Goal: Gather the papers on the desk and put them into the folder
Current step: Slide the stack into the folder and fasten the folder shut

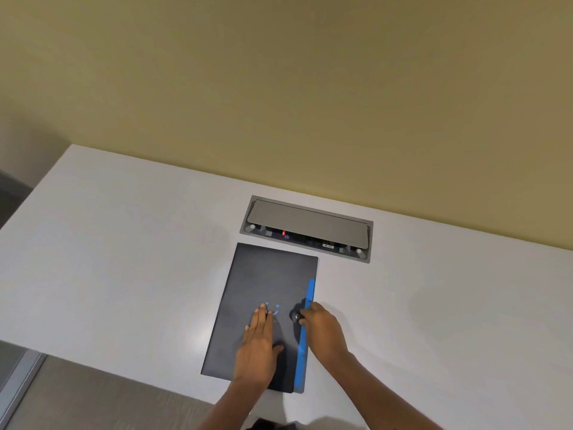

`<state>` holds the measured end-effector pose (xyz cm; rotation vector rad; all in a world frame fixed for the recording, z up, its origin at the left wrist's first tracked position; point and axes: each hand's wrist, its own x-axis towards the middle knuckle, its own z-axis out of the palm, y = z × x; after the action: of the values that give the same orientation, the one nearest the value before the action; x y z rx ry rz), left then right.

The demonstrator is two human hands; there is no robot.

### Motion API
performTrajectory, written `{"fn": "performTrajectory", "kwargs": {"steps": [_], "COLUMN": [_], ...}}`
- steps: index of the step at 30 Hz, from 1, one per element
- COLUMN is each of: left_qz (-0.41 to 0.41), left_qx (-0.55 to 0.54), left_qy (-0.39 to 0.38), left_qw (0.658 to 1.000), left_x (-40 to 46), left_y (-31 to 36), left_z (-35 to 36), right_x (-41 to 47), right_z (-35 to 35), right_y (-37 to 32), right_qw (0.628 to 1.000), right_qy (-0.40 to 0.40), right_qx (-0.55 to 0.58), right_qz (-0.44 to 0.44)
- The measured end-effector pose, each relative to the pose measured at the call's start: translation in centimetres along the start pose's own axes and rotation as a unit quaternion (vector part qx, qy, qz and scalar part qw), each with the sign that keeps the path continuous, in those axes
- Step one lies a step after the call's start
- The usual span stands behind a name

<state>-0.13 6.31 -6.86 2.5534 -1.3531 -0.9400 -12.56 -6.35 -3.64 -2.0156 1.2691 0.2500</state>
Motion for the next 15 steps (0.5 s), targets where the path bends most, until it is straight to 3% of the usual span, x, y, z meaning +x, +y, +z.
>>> {"fn": "performTrajectory", "kwargs": {"steps": [7, 15], "left_qz": [0.002, 0.004], "left_qx": [-0.009, -0.005], "left_qy": [-0.003, -0.009], "left_qw": [1.0, 1.0], "left_x": [0.3, 0.5], "left_y": [-0.2, -0.5], "left_z": [0.5, 1.0], "right_x": [1.4, 2.3], "right_z": [1.0, 1.0], "right_y": [-0.6, -1.6], "right_qw": [0.998, 0.996], "right_qy": [-0.006, -0.013], "right_qx": [0.014, -0.069], "right_qz": [0.056, 0.054]}}
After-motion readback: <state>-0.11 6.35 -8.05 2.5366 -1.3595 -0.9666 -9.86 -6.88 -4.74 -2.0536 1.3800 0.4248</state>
